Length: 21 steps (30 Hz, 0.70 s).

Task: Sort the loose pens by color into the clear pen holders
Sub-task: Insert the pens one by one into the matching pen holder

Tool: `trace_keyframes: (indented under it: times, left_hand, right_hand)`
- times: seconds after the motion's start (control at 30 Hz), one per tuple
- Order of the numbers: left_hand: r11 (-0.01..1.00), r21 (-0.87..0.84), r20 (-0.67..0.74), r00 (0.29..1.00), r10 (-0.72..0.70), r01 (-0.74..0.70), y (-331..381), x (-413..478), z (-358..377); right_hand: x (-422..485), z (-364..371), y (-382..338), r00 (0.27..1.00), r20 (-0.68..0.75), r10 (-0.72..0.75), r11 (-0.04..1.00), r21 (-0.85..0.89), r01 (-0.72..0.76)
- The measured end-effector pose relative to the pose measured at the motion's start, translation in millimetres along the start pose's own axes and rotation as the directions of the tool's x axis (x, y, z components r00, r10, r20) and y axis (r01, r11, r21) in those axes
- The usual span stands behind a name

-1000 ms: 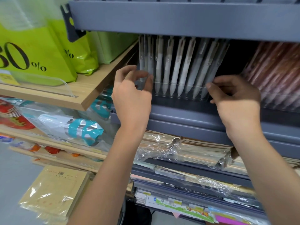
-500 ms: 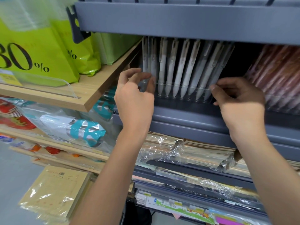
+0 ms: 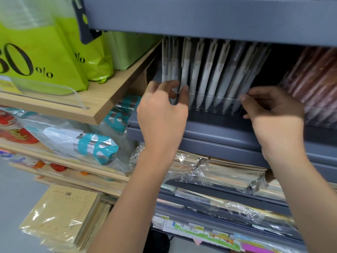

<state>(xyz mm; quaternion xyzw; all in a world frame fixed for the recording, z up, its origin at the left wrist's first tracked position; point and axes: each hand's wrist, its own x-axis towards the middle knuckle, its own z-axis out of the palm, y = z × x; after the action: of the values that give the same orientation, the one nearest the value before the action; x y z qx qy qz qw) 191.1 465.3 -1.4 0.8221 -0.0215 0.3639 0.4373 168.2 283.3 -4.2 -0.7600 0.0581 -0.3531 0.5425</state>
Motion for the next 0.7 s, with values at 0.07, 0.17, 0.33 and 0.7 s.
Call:
trace_keyframes:
  times: [0.07,0.17,0.33,0.7]
  left_hand:
    - [1.0,0.002,-0.002,1.0,-0.012,0.012,0,1,2]
    - [1.0,0.001,0.007,1.0,0.0,0.0,0,2,5]
    - [1.0,-0.019,-0.002,1.0,0.007,-0.007,0,4,7]
    - [0.977,-0.174,-0.007,0.992,-0.125,0.122,-2,6,11]
  right_hand:
    - [0,0,1,1.0,-0.001,-0.001,1.0,0.002,0.001]
    - [0,0,1,1.0,0.002,-0.004,1.0,0.003,0.004]
    - [1,0,3,1.0,-0.006,-0.003,1.0,0.01,0.003]
    - [0,-1,3,1.0,-0.006,-0.018,1.0,-0.005,0.018]
